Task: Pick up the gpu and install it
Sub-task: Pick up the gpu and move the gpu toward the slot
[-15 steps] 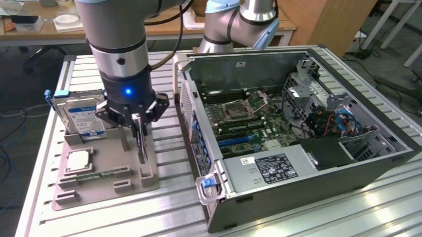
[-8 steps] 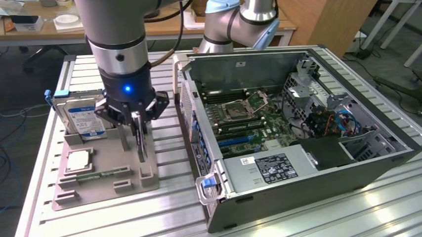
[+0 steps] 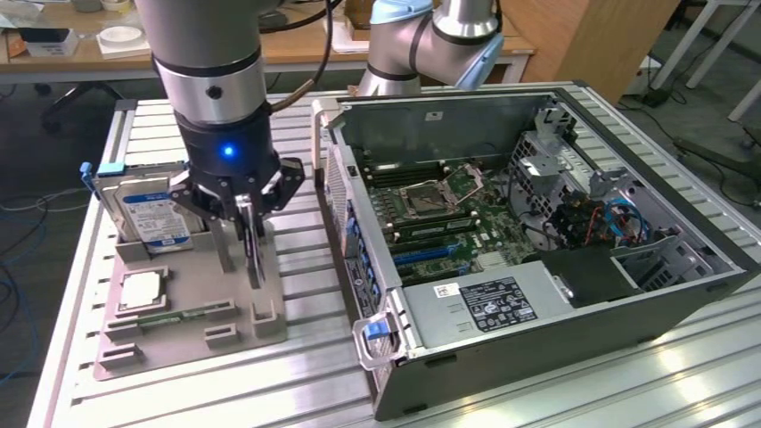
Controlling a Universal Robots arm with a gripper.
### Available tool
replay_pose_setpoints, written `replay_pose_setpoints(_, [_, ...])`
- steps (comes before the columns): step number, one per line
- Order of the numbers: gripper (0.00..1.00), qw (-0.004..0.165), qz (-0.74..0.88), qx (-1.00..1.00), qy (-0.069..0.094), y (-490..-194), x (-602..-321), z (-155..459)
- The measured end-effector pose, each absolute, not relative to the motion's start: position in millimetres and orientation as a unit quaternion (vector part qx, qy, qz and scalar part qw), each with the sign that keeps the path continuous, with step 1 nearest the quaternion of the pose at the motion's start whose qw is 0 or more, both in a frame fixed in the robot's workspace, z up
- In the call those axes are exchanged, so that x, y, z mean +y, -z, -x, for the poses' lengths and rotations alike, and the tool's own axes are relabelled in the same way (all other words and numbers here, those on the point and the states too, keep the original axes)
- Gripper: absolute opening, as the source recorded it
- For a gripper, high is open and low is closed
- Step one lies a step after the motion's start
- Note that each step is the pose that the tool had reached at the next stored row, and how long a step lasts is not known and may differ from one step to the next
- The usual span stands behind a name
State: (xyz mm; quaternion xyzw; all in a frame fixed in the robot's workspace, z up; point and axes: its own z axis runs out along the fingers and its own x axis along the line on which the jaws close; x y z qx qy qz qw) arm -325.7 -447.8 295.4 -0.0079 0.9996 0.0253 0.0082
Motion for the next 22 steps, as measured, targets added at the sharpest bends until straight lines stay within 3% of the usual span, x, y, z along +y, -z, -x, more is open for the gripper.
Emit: replay_pose_setpoints(22, [0.27,0.008,0.008,1.000,-0.025,-313.1,-447.8,325.5])
